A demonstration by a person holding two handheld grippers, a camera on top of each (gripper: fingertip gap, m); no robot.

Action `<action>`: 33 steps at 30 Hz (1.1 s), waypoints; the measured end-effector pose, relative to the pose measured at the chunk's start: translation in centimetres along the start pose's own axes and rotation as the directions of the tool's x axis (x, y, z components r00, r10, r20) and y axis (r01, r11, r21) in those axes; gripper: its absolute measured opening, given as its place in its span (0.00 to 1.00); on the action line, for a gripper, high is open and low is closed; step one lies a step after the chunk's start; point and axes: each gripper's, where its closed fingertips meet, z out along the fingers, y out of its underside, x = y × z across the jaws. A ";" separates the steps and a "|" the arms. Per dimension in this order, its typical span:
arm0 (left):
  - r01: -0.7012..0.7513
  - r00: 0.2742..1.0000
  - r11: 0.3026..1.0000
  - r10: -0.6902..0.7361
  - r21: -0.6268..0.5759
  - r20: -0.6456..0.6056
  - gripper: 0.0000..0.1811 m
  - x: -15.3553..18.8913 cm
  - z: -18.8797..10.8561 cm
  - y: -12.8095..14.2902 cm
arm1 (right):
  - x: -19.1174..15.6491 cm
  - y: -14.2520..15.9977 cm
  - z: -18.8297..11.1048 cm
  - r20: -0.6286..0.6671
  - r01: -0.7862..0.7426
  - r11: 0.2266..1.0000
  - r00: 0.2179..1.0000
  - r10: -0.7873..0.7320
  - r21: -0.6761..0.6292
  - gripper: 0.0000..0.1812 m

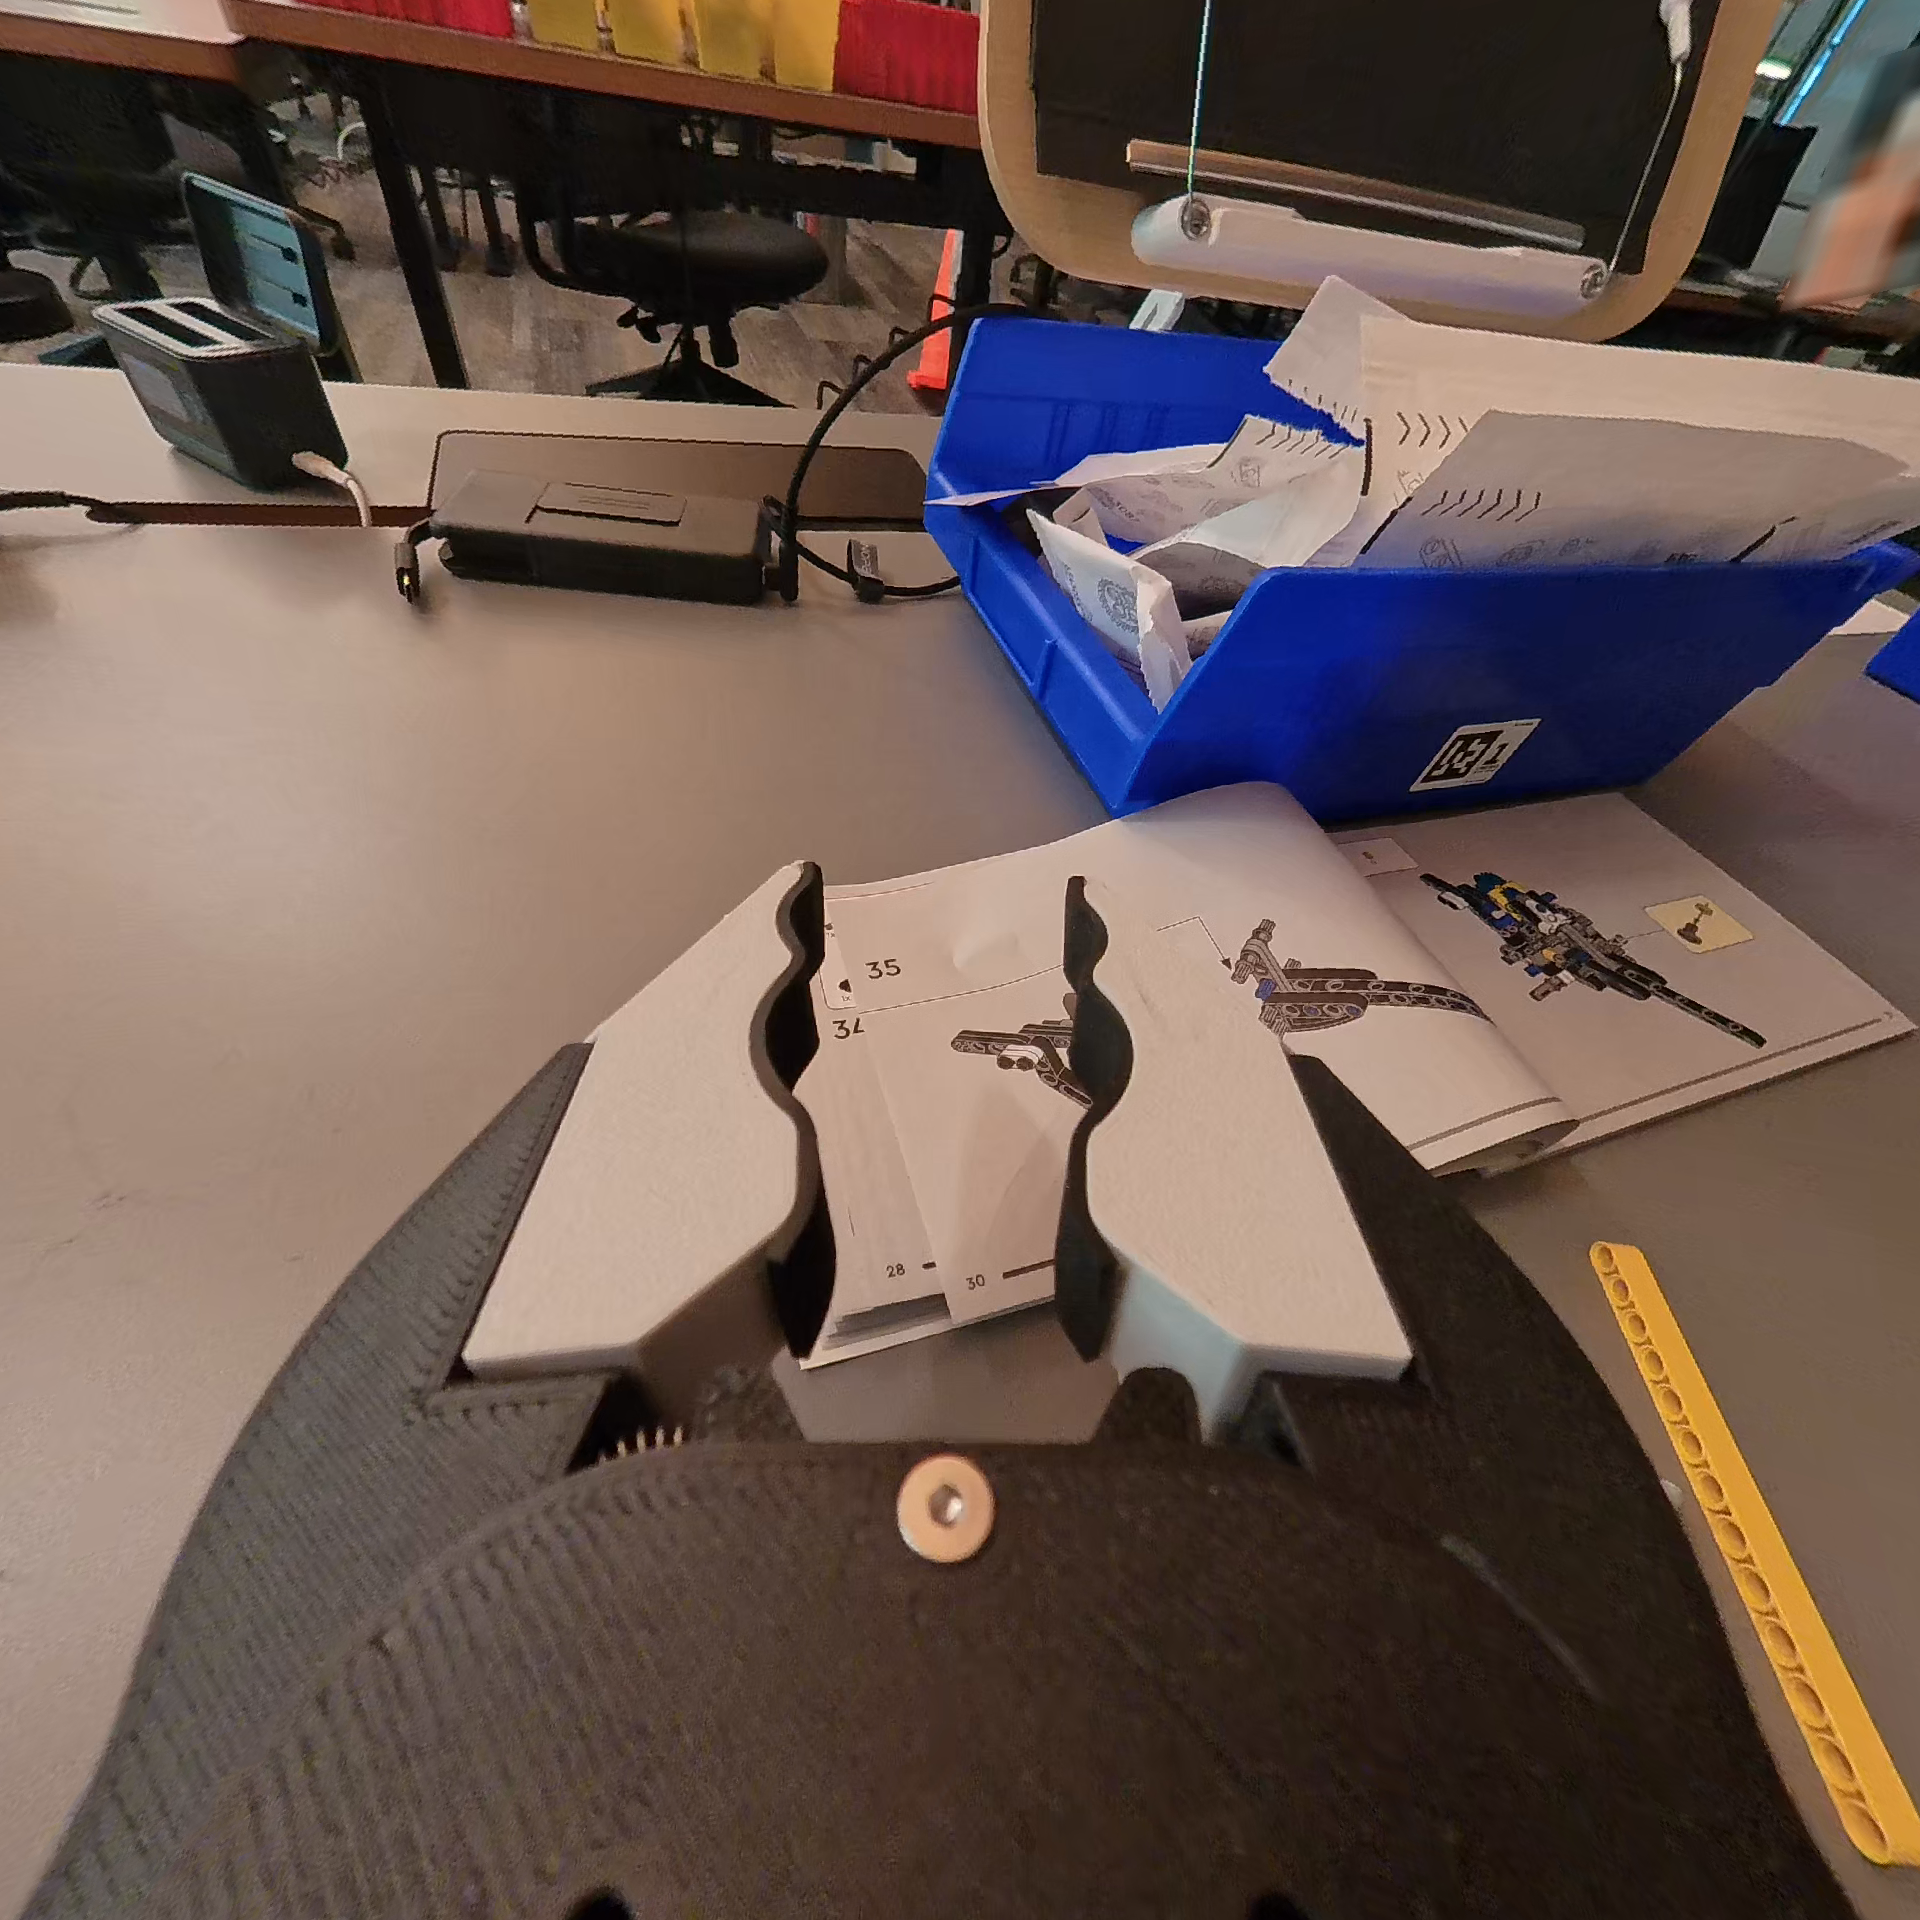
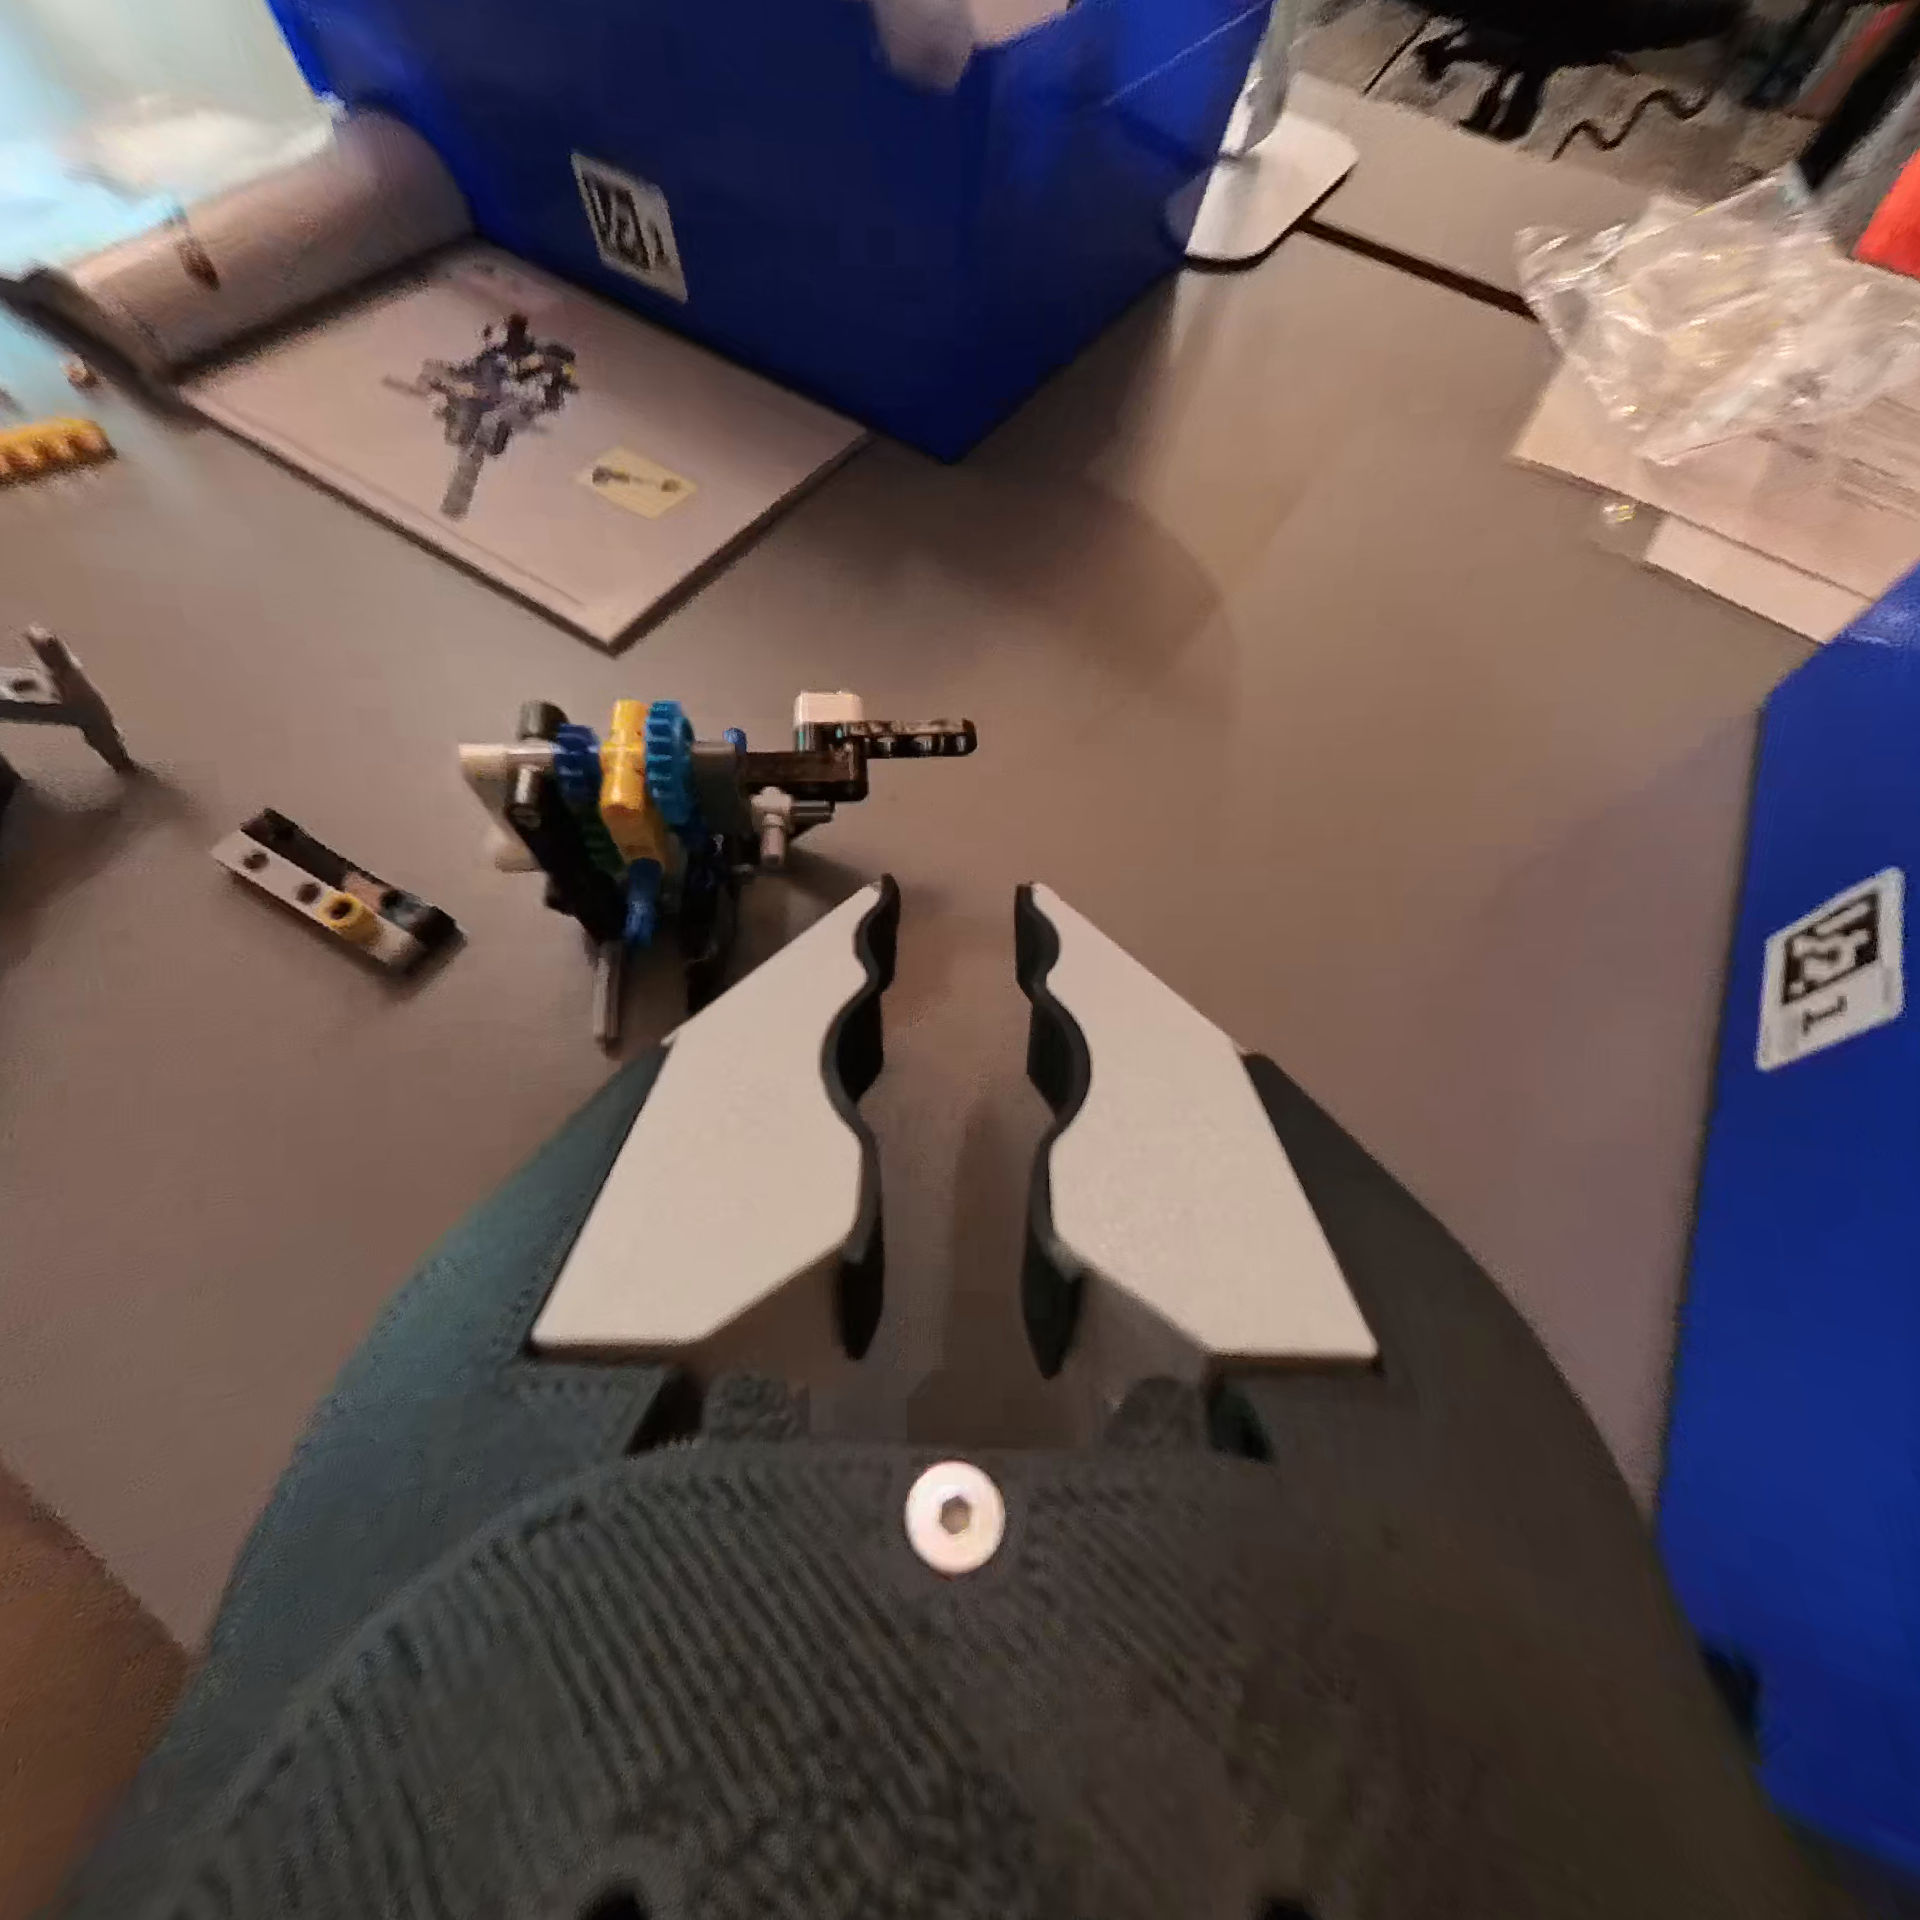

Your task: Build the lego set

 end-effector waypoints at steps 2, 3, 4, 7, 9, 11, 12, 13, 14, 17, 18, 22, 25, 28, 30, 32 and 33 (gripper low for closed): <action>-0.001 1.000 1.000 0.001 -0.001 0.000 0.24 0.0 0.0 0.0 | -1.0 -1.2 -1.3 -0.014 -0.013 0.996 1.000 0.015 0.089 0.12; -0.001 1.000 1.000 0.001 -0.001 0.000 0.24 0.0 0.0 0.0 | -1.6 -2.0 -2.0 -0.024 0.001 0.989 1.000 0.003 0.146 0.12; -0.001 1.000 1.000 0.001 -0.001 -0.001 0.24 0.0 0.0 0.0 | -2.0 -2.6 -2.6 -0.048 0.019 0.983 0.999 -0.010 0.184 0.12; -0.002 1.000 1.000 0.002 0.000 -0.002 0.24 0.0 0.0 0.0 | -3.3 -3.2 -3.7 -0.096 0.050 0.970 0.995 -0.028 0.236 0.15; -0.005 1.000 1.000 0.005 0.001 -0.002 0.24 0.1 0.0 0.0 | -3.9 -3.1 -3.8 -0.106 0.050 0.964 0.994 -0.023 0.259 0.17; -0.010 1.000 1.000 0.010 0.001 -0.001 0.24 0.1 0.0 0.0 | -4.2 -3.2 -3.7 -0.107 0.040 0.957 0.994 -0.010 0.289 0.21; -0.014 1.000 1.000 0.014 0.000 0.000 0.24 0.2 0.0 0.0 | -4.3 -3.1 -3.5 -0.104 0.039 0.959 0.995 -0.010 0.281 0.23; -0.019 1.000 1.000 0.019 -0.001 0.002 0.24 0.2 0.0 0.0 | -4.4 -2.9 -3.2 -0.098 0.040 0.964 0.995 -0.014 0.263 0.26; -0.023 1.000 1.000 0.023 -0.003 0.004 0.24 0.2 0.0 0.0 | -4.5 -2.7 -2.9 -0.090 0.040 0.967 0.996 -0.018 0.250 0.28; -0.032 0.999 0.999 0.033 -0.010 0.007 0.24 0.3 0.1 0.1 | -5.5 -2.7 -2.6 -0.053 0.071 0.967 0.997 -0.060 0.246 0.30; -0.034 0.999 0.999 0.034 -0.009 0.008 0.24 0.3 0.1 0.1 | -5.7 -2.8 -2.5 -0.052 0.084 0.965 0.996 -0.074 0.248 0.30; -0.037 0.999 0.999 0.037 -0.011 0.011 0.24 0.3 0.1 0.1 | -5.9 -2.3 -1.9 -0.042 0.099 0.974 0.995 -0.092 0.204 0.31; -0.040 0.999 0.999 0.041 -0.015 0.012 0.24 0.3 0.2 0.2 | -6.0 -2.0 -1.5 -0.039 0.114 0.978 0.993 -0.109 0.174 0.30; -0.047 0.999 0.999 0.047 -0.018 0.013 0.24 0.4 0.2 0.2 | -6.0 -1.4 -1.0 -0.041 0.146 0.981 0.989 -0.142 0.131 0.30; -0.051 0.999 0.998 0.052 -0.020 0.014 0.24 0.4 0.2 0.2 | -5.9 -0.9 -0.7 -0.028 0.157 0.983 0.987 -0.155 0.096 0.31; -0.053 0.998 0.998 0.054 -0.023 0.014 0.24 0.4 0.2 0.3 | -5.4 -0.5 -0.8 -0.018 0.148 0.986 0.989 -0.147 0.078 0.31; -0.054 0.998 0.998 0.055 -0.023 0.013 0.24 0.4 0.3 0.3 | -5.2 -0.4 -1.0 -0.009 0.132 0.988 0.991 -0.132 0.082 0.31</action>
